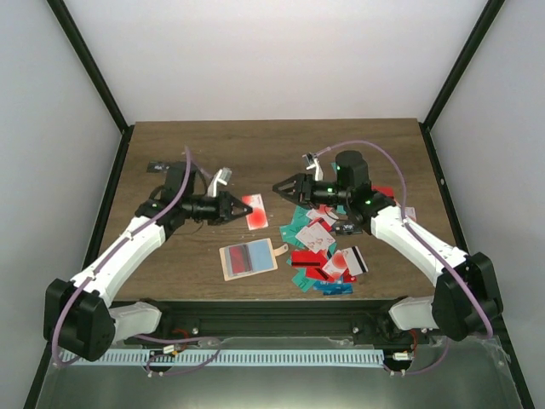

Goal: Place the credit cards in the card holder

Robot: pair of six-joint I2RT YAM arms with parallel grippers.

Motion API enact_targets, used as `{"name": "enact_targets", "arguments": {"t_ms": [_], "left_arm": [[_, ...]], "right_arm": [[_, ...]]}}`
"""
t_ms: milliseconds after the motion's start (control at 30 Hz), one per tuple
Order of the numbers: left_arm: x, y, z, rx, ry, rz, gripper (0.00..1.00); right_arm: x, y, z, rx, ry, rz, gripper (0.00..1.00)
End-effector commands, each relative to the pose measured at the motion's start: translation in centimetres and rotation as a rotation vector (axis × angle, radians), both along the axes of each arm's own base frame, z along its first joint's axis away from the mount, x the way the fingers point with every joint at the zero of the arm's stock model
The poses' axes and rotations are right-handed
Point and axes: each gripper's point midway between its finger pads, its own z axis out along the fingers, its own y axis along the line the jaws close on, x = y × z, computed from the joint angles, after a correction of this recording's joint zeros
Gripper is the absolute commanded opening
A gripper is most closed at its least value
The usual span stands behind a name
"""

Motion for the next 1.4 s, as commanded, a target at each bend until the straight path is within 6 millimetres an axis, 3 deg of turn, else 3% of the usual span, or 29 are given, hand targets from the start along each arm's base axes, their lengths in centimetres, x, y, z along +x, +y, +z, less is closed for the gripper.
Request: {"name": "enact_targets", "arguments": {"t_ms": [0,267,433,667,933,1367], "left_arm": [[-3.0,2.0,-6.2,0.168,0.097,-0.035,0.04],[-5.6,3.3,-11.9,0.268,0.213,-0.081,0.04],[-6.2,3.6,-14.2,0.306,0.257,-0.103,0.04],[-6.4,3.7,-16.7,0.329,0.320,-0.111,0.04],[-6.5,3.9,-18.4,0.364,0.370,-0.127,0.04],[-6.4,3.8,-19.2,0.382,0.410,-0.145,0.04]], "right_arm": [[-0.5,-0.8,-2.1,-0.123,-0.019,-0.002,0.56],[-1.9,-1.4,-7.5,-0.250,0.059,0.053,0.54],[-2.9,-1.2,-9.7,-0.288,0.084,0.088,0.50],[-4.2,0.7,-12.5,-0.348,0.110,0.161,0.42],[-5.3,2.0,-15.9,-0.429,0.155,0.216,0.34],[-5.6,1.9,-19.0,-0.473,0.198,0.253,0.29]]}}
